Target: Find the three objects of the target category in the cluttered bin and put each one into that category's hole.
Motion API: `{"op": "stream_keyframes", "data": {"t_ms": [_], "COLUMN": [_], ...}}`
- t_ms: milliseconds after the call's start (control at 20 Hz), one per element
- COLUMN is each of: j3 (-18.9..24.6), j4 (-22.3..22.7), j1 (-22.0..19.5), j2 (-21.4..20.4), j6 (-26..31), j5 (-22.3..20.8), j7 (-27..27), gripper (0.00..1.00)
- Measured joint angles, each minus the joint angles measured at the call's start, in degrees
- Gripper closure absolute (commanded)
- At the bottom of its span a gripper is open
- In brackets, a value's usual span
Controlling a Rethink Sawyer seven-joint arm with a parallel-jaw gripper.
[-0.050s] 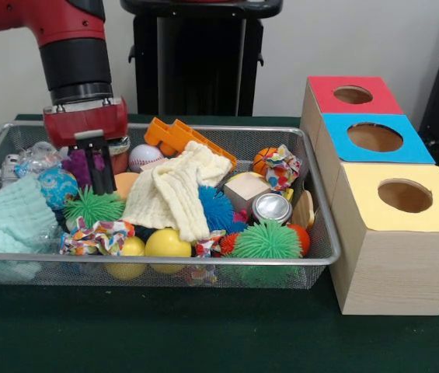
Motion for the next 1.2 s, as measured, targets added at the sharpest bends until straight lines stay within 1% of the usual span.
{"op": "stream_keyframes", "data": {"t_ms": [50, 150, 400, 550, 1200], "j3": [0.28, 1.75, 3.53, 5.24, 8.19], "j4": [-0.31, -1.72, -3.76, -5.83, -11.02], "j1": [0.11, 0.40, 0.44, 0.29, -0.43], "j2": [0.00, 0.04, 0.18, 0.93, 4.02], "j6": [0.93, 4.88, 9.21, 11.34, 11.85], "j5": [0.29, 1.28, 2.29, 2.80, 2.77], "j7": [0.00, 0.00, 0.00, 0.00, 0.00], "gripper": [1.00, 1.00, 1.00, 1.00, 1.00]}}
